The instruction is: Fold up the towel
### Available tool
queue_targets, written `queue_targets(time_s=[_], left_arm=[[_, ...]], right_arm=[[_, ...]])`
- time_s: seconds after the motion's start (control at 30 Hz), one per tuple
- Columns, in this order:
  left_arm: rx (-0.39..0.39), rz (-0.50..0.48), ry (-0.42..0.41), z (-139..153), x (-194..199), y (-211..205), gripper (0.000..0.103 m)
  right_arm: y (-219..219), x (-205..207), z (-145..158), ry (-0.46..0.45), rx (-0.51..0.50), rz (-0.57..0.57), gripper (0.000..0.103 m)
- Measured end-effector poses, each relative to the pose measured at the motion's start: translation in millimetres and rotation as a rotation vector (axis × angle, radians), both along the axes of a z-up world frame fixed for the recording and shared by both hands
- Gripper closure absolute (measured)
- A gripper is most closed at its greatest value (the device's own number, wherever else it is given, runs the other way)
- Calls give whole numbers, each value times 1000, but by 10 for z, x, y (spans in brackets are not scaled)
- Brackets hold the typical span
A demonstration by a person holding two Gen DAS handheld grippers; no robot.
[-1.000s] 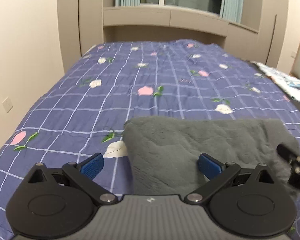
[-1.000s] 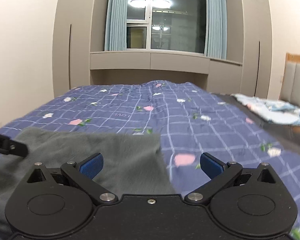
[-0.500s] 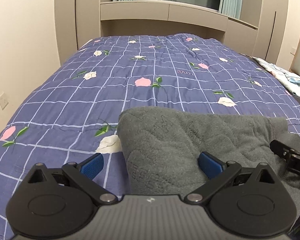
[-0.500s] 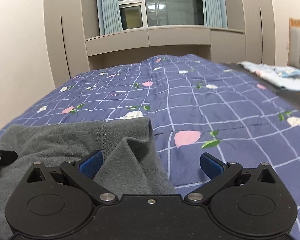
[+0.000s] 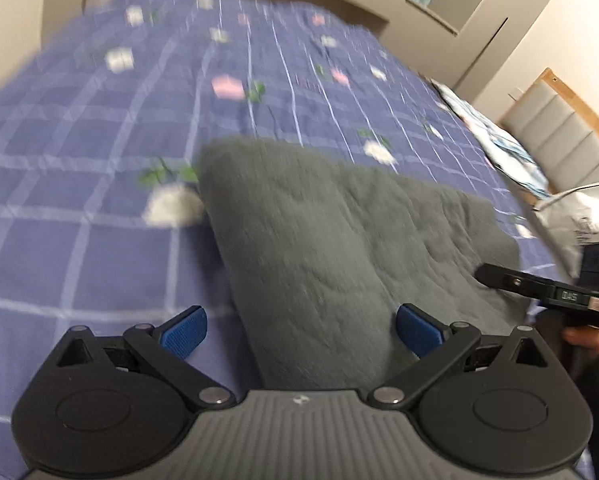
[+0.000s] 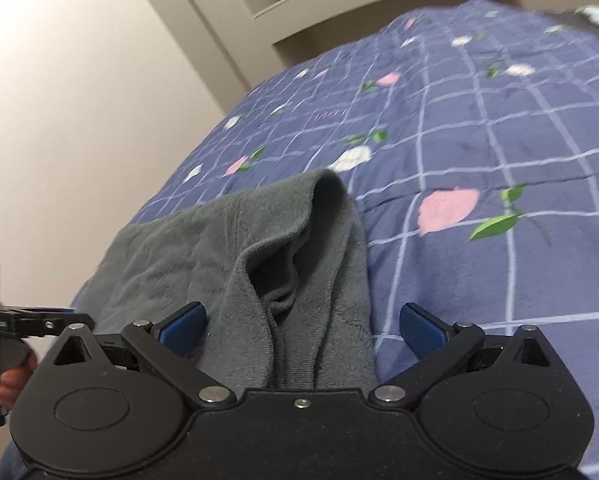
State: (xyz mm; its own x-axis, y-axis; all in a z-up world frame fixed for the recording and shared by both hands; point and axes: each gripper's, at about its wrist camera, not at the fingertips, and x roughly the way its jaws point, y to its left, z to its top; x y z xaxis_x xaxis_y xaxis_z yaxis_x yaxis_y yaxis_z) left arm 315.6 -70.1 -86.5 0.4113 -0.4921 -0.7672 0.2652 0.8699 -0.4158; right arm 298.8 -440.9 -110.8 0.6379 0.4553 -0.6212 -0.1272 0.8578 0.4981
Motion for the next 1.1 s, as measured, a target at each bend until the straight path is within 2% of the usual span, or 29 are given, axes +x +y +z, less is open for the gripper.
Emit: queue_targets(time_s=[0.13, 0.23, 0.33, 0.43, 0.5, 0.6, 0.73, 0.83, 0.97, 1.1], left_arm=[[-85, 14, 86, -190, 94, 2, 0], [-78, 3, 84, -211, 115, -86, 0], [-71, -15, 90, -217, 139, -190, 0], [-28, -19, 92, -156, 157, -266, 6], [-19, -14, 95, -93, 151, -262, 12], [-33, -3, 100, 41, 111, -183, 21], [-38, 7, 96, 252, -28, -97, 24], [-38, 33, 86, 440, -150, 59, 25], [-27, 76, 75, 667, -331, 419, 25], [-9, 105, 56, 815, -556, 848, 25]], right_arm=[[25, 49, -12, 37, 78, 91, 0], [175, 46, 12, 48, 35, 110, 0], [211, 41, 32, 53, 40, 72, 0], [254, -13, 106, 49, 30, 39, 11], [247, -77, 157, 46, 28, 8, 30], [239, -169, 287, 36, 45, -41, 42], [384, -299, 515, 21, 54, -49, 47], [634, -375, 697, 29, 39, -5, 48], [1070, -498, 869, 47, 16, 47, 48], [1479, -673, 944, 36, 39, 71, 48]])
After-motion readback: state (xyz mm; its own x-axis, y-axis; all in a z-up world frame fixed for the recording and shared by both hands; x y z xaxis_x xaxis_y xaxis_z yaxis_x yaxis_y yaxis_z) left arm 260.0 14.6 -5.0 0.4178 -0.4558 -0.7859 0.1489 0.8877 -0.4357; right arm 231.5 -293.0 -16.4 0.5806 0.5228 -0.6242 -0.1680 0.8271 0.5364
